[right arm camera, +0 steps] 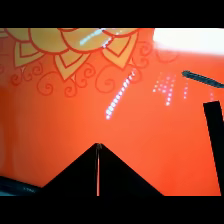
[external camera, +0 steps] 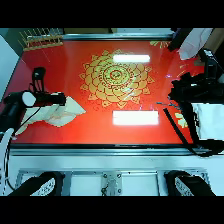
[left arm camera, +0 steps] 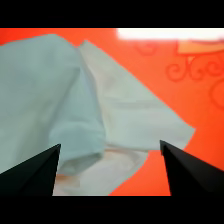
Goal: Fold the clothes and pants, and hang the long-sleeved shirts on hangers.
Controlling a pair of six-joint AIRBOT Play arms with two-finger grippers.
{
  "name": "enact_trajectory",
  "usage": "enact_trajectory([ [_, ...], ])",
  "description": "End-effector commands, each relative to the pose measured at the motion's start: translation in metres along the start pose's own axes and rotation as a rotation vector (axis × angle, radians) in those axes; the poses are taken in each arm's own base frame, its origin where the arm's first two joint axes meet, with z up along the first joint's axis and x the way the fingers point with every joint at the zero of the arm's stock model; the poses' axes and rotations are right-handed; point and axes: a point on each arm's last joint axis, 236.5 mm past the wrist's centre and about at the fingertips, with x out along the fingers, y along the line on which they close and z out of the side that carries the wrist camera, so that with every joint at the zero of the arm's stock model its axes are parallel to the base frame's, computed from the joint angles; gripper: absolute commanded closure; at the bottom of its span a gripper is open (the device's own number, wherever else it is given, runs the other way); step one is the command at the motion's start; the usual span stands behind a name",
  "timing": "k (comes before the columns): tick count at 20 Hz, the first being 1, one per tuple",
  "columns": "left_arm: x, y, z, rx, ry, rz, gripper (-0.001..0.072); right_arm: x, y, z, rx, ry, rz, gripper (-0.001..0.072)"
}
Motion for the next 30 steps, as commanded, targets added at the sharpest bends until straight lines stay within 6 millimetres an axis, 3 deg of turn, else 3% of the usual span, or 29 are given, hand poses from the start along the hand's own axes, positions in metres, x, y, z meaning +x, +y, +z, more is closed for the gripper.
enact_trajectory([
  [1, 0.046, 0.02, -0.019, 0.172, 0.142, 0.135, 0.0018, 0.0, 0.0, 0.0, 0.0, 0.001, 0.001, 0.0698],
  [3, 0.06, 0.03, -0.029, 0.175, 0.217, 0.2, 0.002, 0.0, 0.0, 0.0, 0.0, 0.001, 0.0, 0.0698],
  [4, 0.062, 0.036, -0.033, 0.15, 0.256, 0.231, 0.0179, 0.0, 0.0, 0.0, 0.0, 0.001, 0.0, 0.0698],
  [6, 0.06, 0.04, -0.03, 0.131, 0.289, 0.25, 0.0617, 0.0, 0.0, 0.0, 0.0, 0.001, 0.0, 0.0697],
  [7, 0.054, 0.037, -0.019, 0.121, 0.277, 0.247, 0.0701, 0.0, 0.0, 0.0, 0.0, 0.001, 0.001, 0.0698],
  [9, 0.027, 0.004, 0.021, 0.094, 0.171, 0.169, 0.0701, 0.0, 0.0, 0.0, 0.0, 0.0, 0.001, 0.0698],
  [11, -0.017, -0.059, 0.058, 0.094, 0.033, 0.012, 0.0701, 0.0, 0.0, 0.0, 0.0, 0.0, 0.002, 0.0698],
  [13, -0.062, -0.128, 0.078, 0.128, -0.083, -0.146, 0.0701, 0.0, 0.004, 0.0, 0.005, -0.001, 0.015, 0.0698],
  [16, -0.105, -0.222, 0.083, 0.264, -0.236, -0.304, 0.0701, 0.0, 0.011, 0.001, 0.016, -0.004, 0.048, 0.0698],
  [18, -0.113, -0.273, 0.075, 0.335, -0.286, -0.382, 0.07, 0.0, 0.014, 0.002, 0.018, -0.005, 0.057, 0.0698],
  [19, -0.11, -0.289, 0.071, 0.357, -0.293, -0.403, 0.0681, 0.0, 0.014, 0.002, 0.018, -0.005, 0.057, 0.0698],
  [20, -0.104, -0.297, 0.069, 0.364, -0.29, -0.411, 0.0352, 0.0, 0.014, 0.001, 0.018, -0.005, 0.057, 0.0698],
  [21, -0.094, -0.296, 0.069, 0.335, -0.276, -0.406, 0.0065, 0.0, 0.014, 0.001, 0.018, -0.005, 0.057, 0.0697],
  [23, -0.071, -0.266, 0.075, 0.236, -0.22, -0.352, 0.0089, 0.0, 0.014, 0.001, 0.018, -0.005, 0.057, 0.0698],
  [26, -0.025, -0.184, 0.071, 0.037, -0.108, -0.231, 0.0089, 0.0, 0.014, 0.001, 0.018, -0.005, 0.057, 0.0698],
  [28, 0.01, -0.124, 0.048, -0.093, -0.023, -0.146, 0.0089, 0.0, 0.014, 0.001, 0.019, -0.005, 0.057, 0.0698],
  [30, 0.042, -0.085, 0.014, -0.24, 0.078, -0.119, 0.0089, 0.0, 0.014, 0.001, 0.018, -0.005, 0.057, 0.0698],
])
